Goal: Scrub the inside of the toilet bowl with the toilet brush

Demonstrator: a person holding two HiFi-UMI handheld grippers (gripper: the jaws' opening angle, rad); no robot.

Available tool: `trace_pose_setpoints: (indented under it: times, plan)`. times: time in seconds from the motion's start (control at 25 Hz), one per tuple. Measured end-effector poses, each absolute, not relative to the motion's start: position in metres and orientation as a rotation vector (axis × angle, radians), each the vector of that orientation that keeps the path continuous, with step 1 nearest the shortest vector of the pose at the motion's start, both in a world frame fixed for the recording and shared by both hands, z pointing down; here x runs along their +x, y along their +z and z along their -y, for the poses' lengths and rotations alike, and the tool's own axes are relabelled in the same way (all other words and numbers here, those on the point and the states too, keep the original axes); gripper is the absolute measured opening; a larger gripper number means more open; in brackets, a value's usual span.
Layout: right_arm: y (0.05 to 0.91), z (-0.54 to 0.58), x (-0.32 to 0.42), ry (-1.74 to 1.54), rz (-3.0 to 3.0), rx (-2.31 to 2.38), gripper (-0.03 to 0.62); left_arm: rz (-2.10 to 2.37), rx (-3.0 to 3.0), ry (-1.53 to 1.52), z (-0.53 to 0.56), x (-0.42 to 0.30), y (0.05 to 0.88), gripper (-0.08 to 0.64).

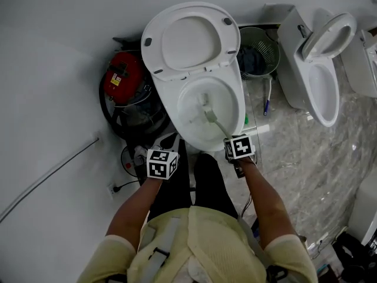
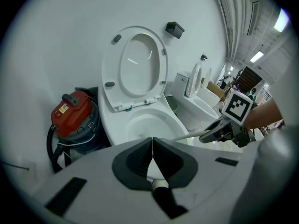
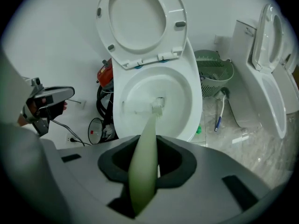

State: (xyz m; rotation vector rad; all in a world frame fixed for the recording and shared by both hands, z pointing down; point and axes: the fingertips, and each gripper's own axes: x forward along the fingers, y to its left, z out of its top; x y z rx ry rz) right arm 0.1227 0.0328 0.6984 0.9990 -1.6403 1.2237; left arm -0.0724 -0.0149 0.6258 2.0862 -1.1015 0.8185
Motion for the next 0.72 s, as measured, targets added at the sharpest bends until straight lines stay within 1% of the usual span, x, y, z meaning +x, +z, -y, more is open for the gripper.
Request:
trace_pose_setpoints:
  times: [0.24, 0.72]
  plan:
    - [0.716, -0.030, 0.113, 1.263, 1.577, 1.058, 0.106, 1.066, 2.097, 0.851, 0.024, -0.070, 0.648, 0.014]
    - [0.714, -0.015, 0.058, 1.301, 1.642, 0.998, 0.106, 0.992, 2.081, 0.871, 0.020, -0.068, 0.663, 0.014]
